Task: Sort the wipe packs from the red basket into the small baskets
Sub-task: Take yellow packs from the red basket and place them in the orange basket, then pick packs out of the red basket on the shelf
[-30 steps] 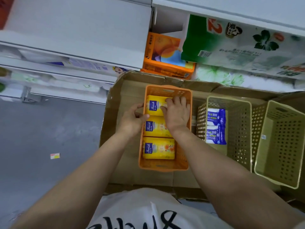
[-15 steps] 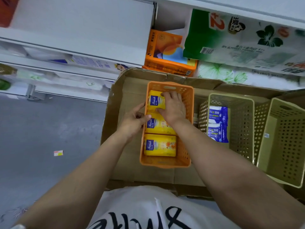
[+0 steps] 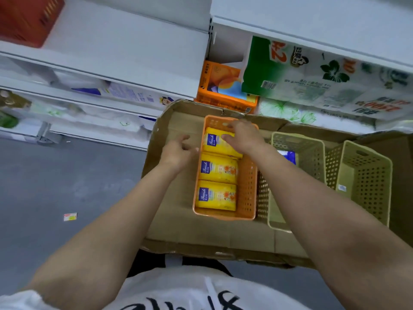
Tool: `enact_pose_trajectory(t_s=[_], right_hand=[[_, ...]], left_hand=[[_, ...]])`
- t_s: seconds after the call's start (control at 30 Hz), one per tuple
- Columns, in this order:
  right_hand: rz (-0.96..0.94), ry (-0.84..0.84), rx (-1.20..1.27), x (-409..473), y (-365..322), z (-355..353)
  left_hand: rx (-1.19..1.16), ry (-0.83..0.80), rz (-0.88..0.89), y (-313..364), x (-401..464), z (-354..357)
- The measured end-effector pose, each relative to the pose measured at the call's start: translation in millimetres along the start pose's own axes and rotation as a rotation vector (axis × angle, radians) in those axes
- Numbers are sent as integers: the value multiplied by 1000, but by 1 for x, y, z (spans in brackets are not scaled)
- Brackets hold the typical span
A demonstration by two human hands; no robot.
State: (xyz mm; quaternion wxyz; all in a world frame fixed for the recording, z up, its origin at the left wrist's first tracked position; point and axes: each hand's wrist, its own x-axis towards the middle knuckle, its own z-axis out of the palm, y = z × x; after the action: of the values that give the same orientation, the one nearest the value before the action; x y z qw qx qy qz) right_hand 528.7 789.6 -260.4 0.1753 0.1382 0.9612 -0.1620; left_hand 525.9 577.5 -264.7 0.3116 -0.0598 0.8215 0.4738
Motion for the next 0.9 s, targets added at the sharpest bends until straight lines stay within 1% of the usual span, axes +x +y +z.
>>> enact_pose_trajectory(t_s=[0.1, 0.3, 0.37, 0.47, 0.63, 0.77, 0.9], right_hand=[[-31, 94, -11, -10, -24, -38], [-183, 416, 0, -50, -105, -113], [-220, 514, -12, -66, -140, -127], [-241, 620, 14, -88, -194, -132], [-254, 723, 42, -104, -288, -110], [-284, 677, 132, -95, -361, -84], [-316, 598, 160, -68, -421, -67]], left_hand=[[141, 70, 173, 22, -9, -38], [431, 285, 584, 75, -33, -141], [505, 339, 691, 84, -44, -180], [582, 379, 805, 81, -61, -241], [671, 435, 842, 39, -73, -349], [689, 474, 799, 3, -71, -423], [668, 493, 754, -21, -50, -475]])
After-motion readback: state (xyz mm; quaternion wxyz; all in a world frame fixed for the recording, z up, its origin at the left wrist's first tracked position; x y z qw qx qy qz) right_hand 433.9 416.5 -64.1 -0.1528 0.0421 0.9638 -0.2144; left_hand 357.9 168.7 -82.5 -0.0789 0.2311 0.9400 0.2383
